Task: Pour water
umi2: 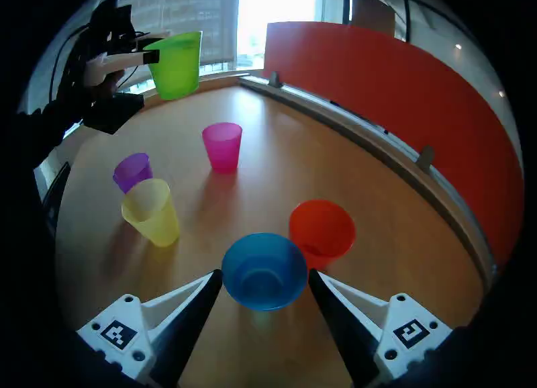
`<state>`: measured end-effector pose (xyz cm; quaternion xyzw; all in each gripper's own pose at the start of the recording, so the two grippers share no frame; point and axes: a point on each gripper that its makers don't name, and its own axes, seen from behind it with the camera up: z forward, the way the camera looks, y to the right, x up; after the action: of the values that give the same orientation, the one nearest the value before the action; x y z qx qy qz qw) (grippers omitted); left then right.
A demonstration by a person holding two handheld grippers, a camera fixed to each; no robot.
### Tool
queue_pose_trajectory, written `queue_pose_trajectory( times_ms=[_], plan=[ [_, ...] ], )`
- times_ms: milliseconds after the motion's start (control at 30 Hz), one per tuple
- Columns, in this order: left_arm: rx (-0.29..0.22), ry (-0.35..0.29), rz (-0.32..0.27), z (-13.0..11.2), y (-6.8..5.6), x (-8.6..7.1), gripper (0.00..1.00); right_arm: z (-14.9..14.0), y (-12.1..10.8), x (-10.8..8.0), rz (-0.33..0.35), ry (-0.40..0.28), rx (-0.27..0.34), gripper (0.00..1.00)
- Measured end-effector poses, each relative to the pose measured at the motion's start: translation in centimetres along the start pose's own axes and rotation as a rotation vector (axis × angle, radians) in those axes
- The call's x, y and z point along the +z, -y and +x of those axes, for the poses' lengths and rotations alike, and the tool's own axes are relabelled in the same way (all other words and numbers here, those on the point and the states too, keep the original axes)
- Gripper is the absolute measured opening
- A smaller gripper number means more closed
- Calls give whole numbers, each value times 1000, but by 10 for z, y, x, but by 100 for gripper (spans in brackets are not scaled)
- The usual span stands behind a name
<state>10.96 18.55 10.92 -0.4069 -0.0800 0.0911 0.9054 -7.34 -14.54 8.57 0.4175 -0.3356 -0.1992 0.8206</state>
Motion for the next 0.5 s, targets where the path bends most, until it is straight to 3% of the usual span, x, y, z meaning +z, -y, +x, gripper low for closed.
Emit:
queue_pose_trajectory(
  times_ms=[500],
  plan=[
    [-7,-11,-3,0,1,-4,88,-2,2,15,6,1,-2,100]
  ],
)
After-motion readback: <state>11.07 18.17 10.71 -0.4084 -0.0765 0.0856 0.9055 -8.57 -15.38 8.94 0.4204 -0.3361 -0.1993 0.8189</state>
